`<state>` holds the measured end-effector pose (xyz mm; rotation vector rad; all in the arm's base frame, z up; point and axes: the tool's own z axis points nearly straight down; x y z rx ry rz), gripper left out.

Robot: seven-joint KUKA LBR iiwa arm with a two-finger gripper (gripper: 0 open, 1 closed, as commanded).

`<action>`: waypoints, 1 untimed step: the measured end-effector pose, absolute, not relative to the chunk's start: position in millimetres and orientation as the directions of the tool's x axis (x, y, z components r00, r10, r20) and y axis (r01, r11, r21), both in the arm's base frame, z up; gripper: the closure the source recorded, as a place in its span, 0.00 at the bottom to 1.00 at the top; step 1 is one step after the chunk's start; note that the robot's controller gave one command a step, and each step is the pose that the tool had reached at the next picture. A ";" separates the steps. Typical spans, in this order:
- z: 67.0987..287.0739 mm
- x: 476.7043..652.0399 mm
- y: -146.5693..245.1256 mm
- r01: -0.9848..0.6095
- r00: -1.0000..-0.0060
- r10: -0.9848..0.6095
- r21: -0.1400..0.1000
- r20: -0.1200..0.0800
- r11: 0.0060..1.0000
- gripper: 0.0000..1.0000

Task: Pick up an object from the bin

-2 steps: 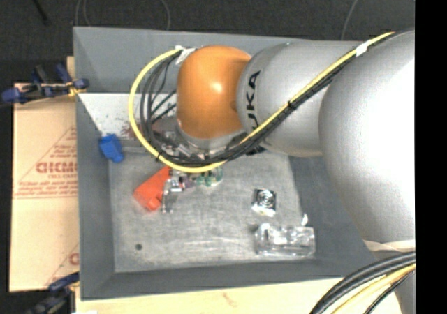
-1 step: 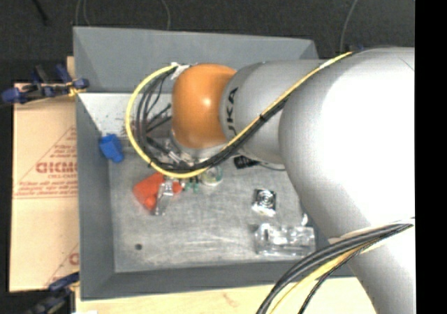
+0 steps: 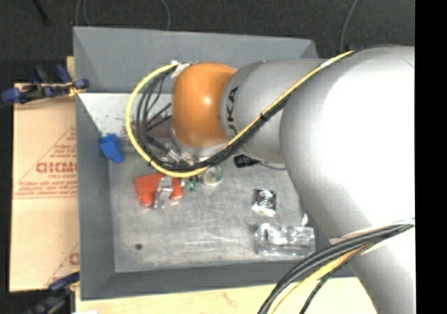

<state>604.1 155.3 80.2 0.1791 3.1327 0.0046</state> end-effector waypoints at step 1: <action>239.7 619.0 158.0 -0.340 -0.940 -0.340 -0.002 -0.011 0.940 1.00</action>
Offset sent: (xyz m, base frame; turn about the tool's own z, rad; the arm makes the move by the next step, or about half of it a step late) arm 0.0122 0.0037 0.1552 -0.4626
